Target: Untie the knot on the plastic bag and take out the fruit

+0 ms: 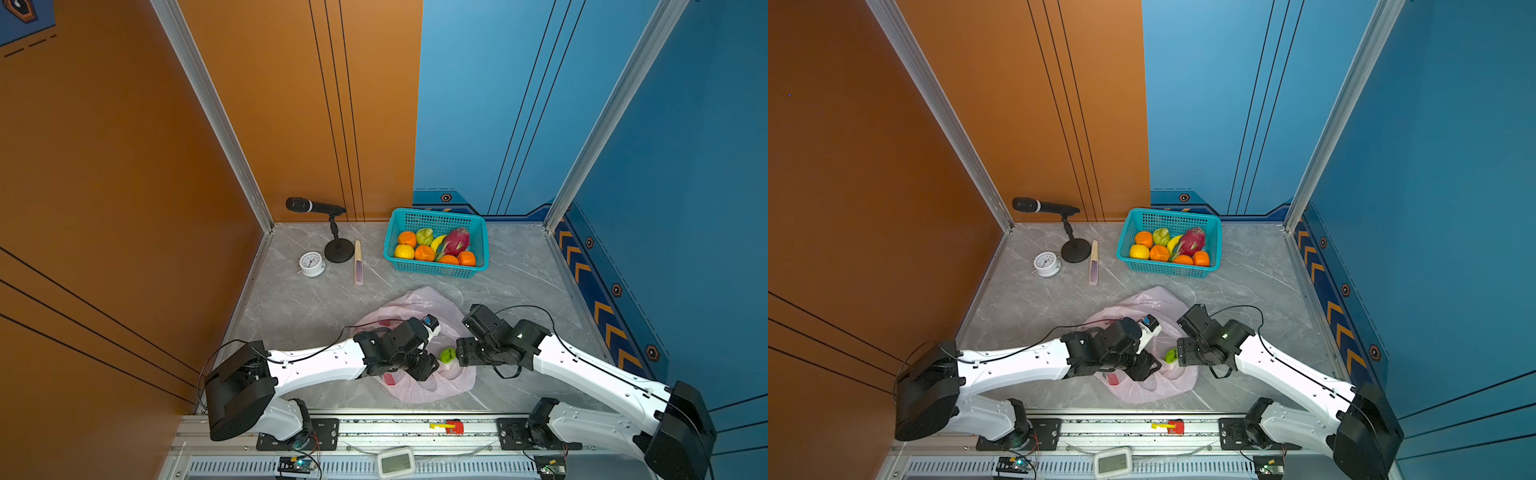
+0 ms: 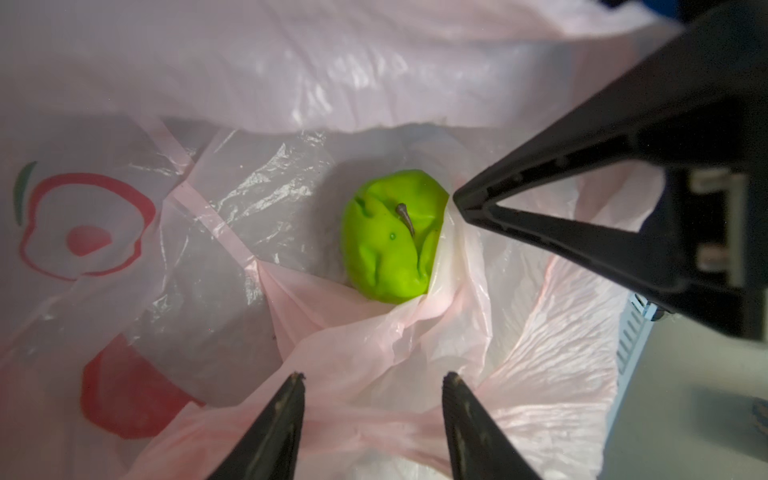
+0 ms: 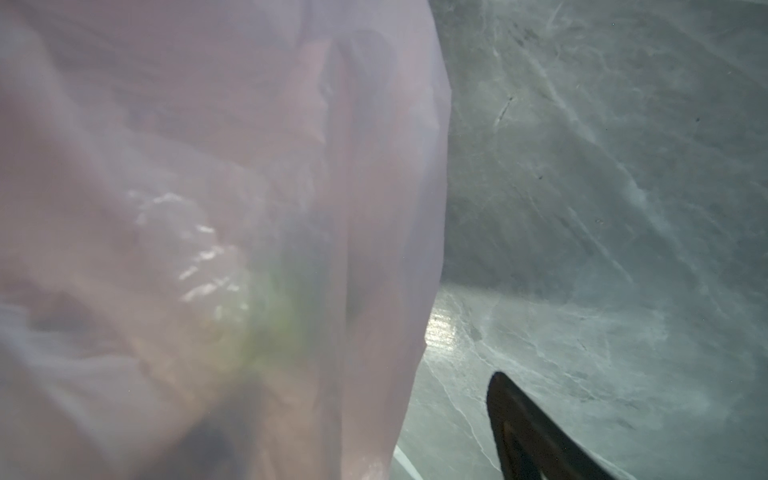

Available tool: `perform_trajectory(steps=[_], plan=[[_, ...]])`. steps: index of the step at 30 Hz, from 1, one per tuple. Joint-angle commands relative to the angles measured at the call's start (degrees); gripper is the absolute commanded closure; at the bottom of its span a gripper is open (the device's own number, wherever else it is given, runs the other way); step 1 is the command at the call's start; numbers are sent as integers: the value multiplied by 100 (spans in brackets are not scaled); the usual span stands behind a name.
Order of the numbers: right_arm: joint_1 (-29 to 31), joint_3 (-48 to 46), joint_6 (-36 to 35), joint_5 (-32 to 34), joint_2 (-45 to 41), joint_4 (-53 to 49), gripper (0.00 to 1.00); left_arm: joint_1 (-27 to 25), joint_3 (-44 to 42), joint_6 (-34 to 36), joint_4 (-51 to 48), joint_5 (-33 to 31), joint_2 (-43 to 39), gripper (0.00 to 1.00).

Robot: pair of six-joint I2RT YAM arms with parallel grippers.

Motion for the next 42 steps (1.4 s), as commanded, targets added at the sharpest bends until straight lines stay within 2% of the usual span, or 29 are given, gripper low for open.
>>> perform_trajectory(steps=[1, 8, 17, 19, 23, 30, 35, 39, 42], plan=[[73, -202, 140, 183, 68, 110, 17, -59, 20, -21, 29, -219, -106, 44], [98, -498, 269, 114, 100, 363, 28, -98, 128, 302, 420, -389, -269, 42], [115, -602, 298, -81, 208, 366, 57, -101, 478, 566, 590, -650, 261, 42], [122, -630, 298, -231, 165, 404, 61, -99, 565, 625, 611, -666, 387, 42], [115, -700, 333, -255, 69, 521, 64, -88, 690, 679, 670, -670, 629, 42], [111, -795, 449, -296, 25, 766, 66, -84, 789, 914, 873, -947, 917, 35], [93, -789, 474, -292, -15, 819, 66, -92, 789, 1582, 1047, -1273, 1096, 22], [63, -806, 484, -275, -53, 836, 66, -76, 836, 2138, 1037, -1037, 1244, 16], [33, -833, 508, -292, -79, 836, 66, -63, 955, 2296, 828, -957, 1417, 15]])
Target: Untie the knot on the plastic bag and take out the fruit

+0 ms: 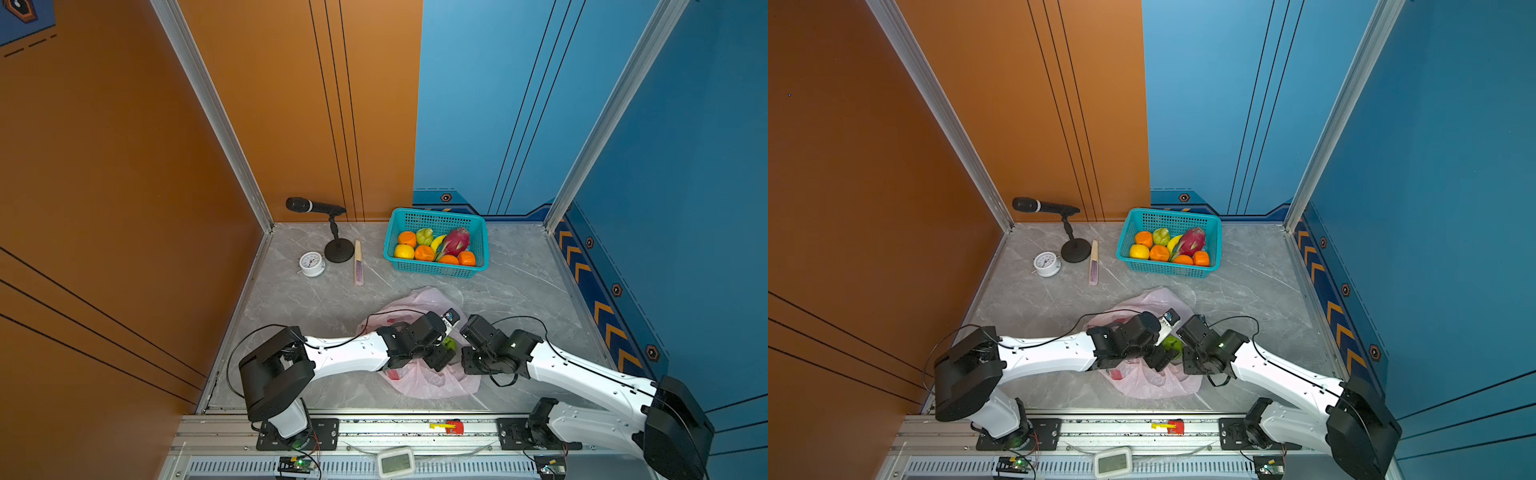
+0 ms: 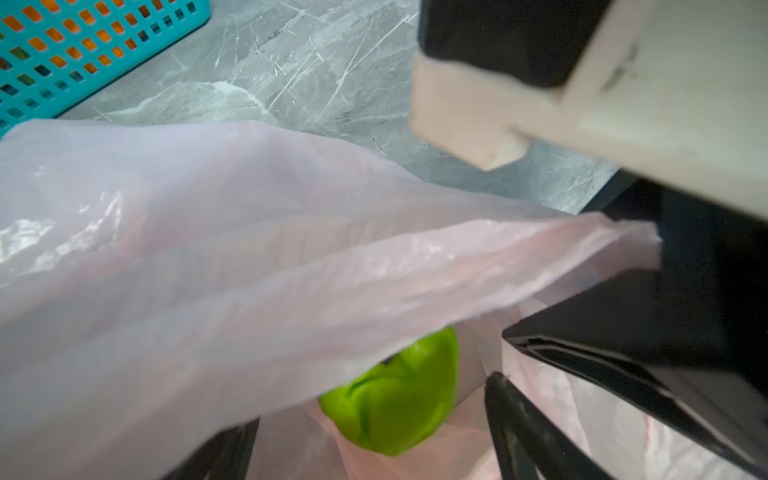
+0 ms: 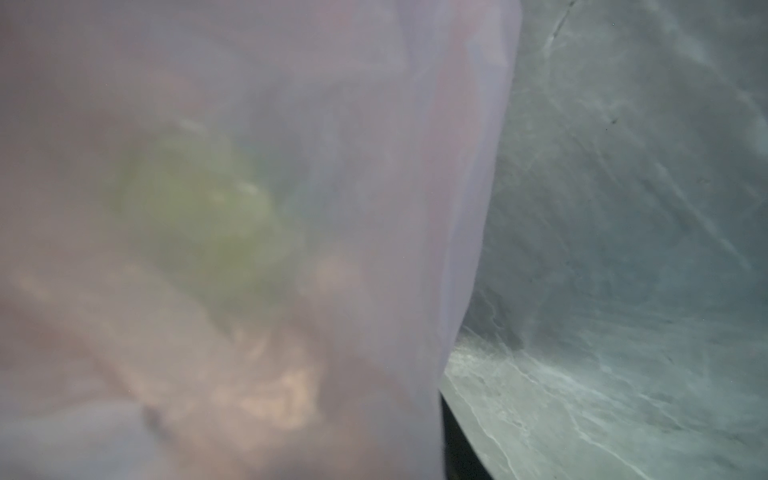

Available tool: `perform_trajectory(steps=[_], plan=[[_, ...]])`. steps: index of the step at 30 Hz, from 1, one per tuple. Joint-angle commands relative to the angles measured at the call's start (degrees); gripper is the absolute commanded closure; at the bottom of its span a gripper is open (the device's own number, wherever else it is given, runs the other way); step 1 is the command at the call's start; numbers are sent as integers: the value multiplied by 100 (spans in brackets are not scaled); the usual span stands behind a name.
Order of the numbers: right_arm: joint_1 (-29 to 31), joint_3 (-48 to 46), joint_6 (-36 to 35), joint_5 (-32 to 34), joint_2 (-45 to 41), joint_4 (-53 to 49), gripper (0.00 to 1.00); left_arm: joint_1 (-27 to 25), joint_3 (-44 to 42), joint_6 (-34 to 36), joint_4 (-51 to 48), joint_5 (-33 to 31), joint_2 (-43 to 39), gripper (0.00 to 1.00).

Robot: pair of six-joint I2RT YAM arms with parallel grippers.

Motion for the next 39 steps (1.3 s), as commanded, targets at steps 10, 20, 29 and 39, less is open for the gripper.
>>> perform_trajectory(steps=[10, 20, 29, 39], plan=[[-149, -208, 222, -91, -200, 194, 66, 90, 340, 458, 94, 167, 687, 18], [-220, -281, 300, -76, -384, 166, 65, 168, 276, 239, 349, 327, 699, 43], [-521, -410, 681, -66, -823, 355, 63, 156, -335, 246, 1098, 771, 122, 53], [-1144, -415, 885, -225, -1100, 475, 63, 44, -908, 741, 1794, 1228, -423, 55]])
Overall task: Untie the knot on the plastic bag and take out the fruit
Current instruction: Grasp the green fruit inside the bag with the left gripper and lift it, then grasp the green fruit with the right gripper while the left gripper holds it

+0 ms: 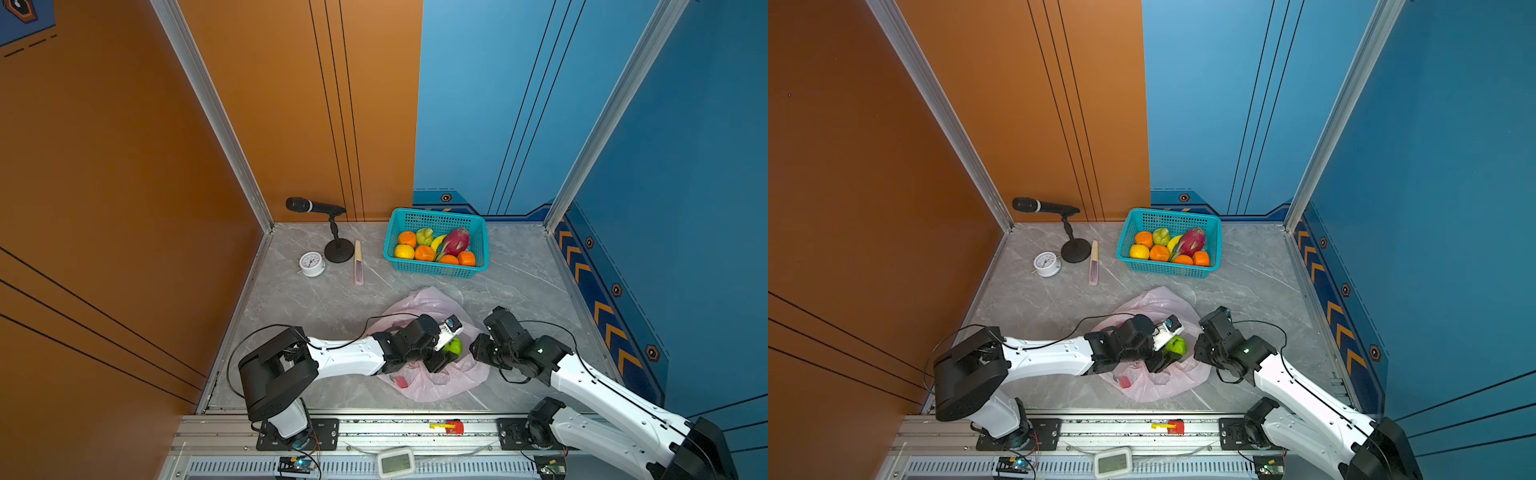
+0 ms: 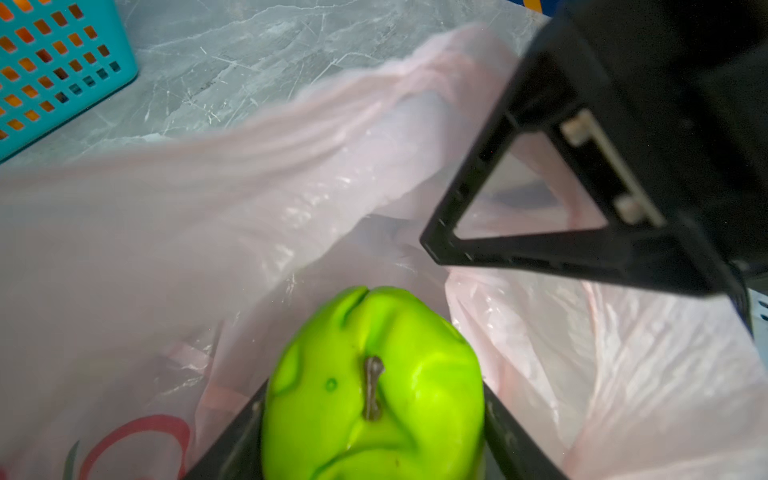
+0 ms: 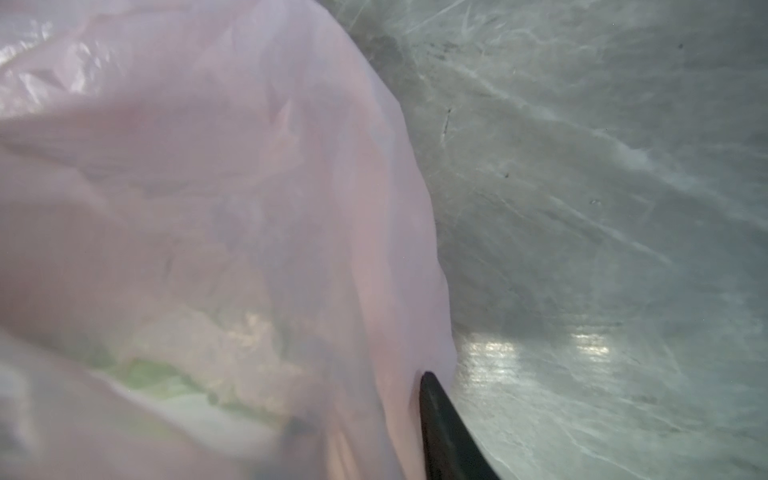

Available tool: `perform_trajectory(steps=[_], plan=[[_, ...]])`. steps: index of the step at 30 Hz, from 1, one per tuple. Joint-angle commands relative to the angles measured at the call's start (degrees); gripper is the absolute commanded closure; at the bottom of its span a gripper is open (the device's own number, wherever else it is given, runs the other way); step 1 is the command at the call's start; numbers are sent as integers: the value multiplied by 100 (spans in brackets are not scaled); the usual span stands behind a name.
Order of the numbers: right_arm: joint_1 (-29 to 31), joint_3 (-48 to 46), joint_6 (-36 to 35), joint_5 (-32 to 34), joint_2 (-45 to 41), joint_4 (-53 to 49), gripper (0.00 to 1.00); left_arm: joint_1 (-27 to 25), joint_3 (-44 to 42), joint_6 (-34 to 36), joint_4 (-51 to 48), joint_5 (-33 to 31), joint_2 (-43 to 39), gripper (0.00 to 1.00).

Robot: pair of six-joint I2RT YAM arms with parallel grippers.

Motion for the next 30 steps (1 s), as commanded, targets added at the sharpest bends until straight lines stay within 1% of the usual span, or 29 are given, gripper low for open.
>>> perform_trajectory(steps=[1, 8, 12, 14, 16, 19, 21, 24, 30], plan=[[-129, -48, 112, -112, 92, 99, 63, -93, -214, 370, 477, 261, -322, 55], [-124, -81, 39, -278, 381, 187, 63, -192, -370, 771, 785, 167, -711, 55], [-123, -96, 6, -292, 363, 127, 62, -189, -528, 925, 1119, 73, -887, 55], [-122, -90, 2, -321, 307, 104, 60, -198, -593, 975, 1257, 35, -964, 55], [-128, -74, -7, -361, 201, 91, 55, -200, -654, 1006, 1397, -11, -1044, 55], [-123, -39, -16, -401, -69, 48, 42, -194, -704, 1067, 1528, -99, -1108, 55], [-124, -20, -34, -391, -346, -24, 35, -187, -724, 1098, 1580, -128, -1152, 55], [-149, 92, -51, -313, -812, -216, 29, -178, -764, 1090, 1688, -116, -1195, 55], [-280, 471, -67, -232, -1502, -432, 23, -84, -861, 886, 1964, -8, -1294, 55]])
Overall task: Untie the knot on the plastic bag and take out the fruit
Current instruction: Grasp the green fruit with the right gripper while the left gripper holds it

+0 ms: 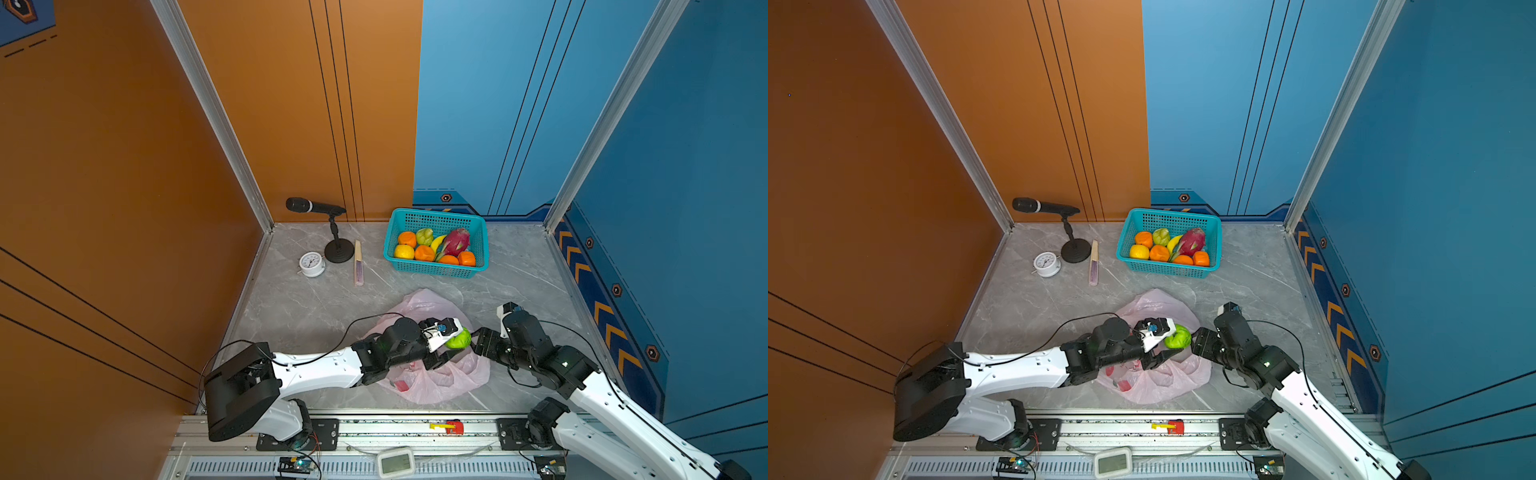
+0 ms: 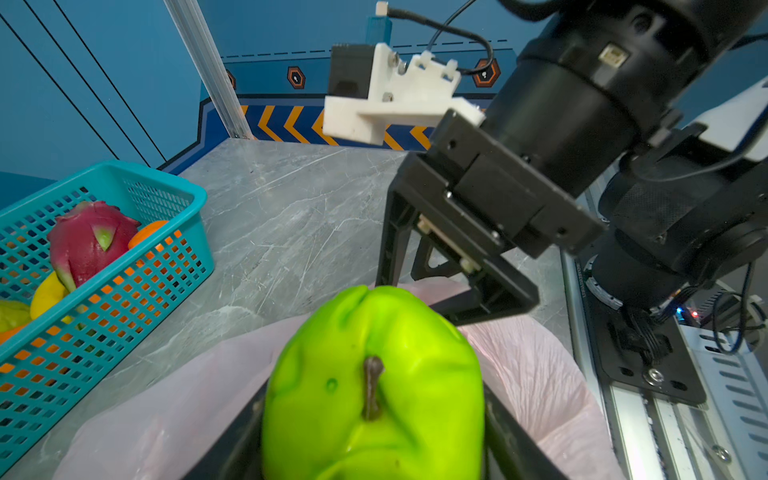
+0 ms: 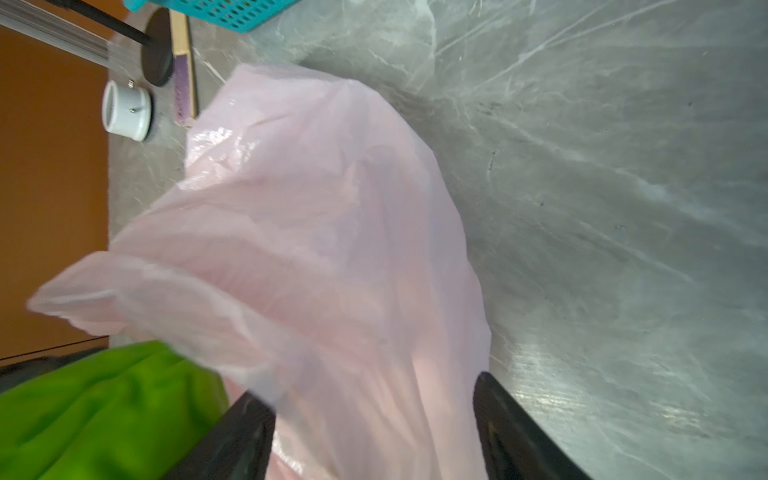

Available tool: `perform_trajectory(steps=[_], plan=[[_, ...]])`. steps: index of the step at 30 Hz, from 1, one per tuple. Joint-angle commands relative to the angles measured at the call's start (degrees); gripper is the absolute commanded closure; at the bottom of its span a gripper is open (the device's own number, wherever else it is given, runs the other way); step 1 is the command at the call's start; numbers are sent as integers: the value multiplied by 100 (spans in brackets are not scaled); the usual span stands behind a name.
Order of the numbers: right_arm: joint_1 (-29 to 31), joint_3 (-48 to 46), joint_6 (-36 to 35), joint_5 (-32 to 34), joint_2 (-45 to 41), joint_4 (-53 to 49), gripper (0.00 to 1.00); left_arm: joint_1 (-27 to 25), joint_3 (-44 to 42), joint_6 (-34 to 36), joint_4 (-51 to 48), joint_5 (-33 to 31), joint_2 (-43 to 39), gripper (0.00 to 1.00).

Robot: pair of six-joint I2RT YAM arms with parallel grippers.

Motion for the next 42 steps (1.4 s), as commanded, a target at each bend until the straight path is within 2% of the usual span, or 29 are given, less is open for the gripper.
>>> perform_trajectory(steps=[1, 5, 11, 14, 21, 24, 29, 32, 36, 40, 42], plan=[[-92, 360, -38, 130, -297, -283, 22, 53, -116, -138, 374, 17, -160, 55], [-183, 585, 5, -36, -540, -97, 18, 121, -174, -273, 643, 99, -224, 55], [-256, 456, 272, -1133, -655, 1050, 9, 225, -217, -417, 945, 193, -244, 55], [-256, 338, 413, -1542, -541, 1479, 8, 262, -193, -474, 1060, 285, -244, 55], [-231, 273, 441, -2068, -107, 1685, 7, 292, -129, -527, 1073, 401, -287, 55], [-183, 231, 452, -2103, 21, 1713, 15, 298, -112, -550, 1108, 460, -296, 55], [-109, 214, 402, -2100, 100, 1795, 37, 305, -106, -623, 1180, 454, -273, 54], [-107, 236, 393, -2072, 112, 1797, 46, 306, -118, -625, 1180, 432, -222, 52], [-116, 356, 354, -1881, 102, 1747, 52, 305, -157, -665, 1180, 228, -251, 42], [-159, 556, 258, -1530, 128, 1609, 55, 332, -284, -661, 1180, 62, -456, 28], [-183, 654, 177, -1371, 150, 1557, 55, 354, -368, -664, 1180, -43, -582, 24]])
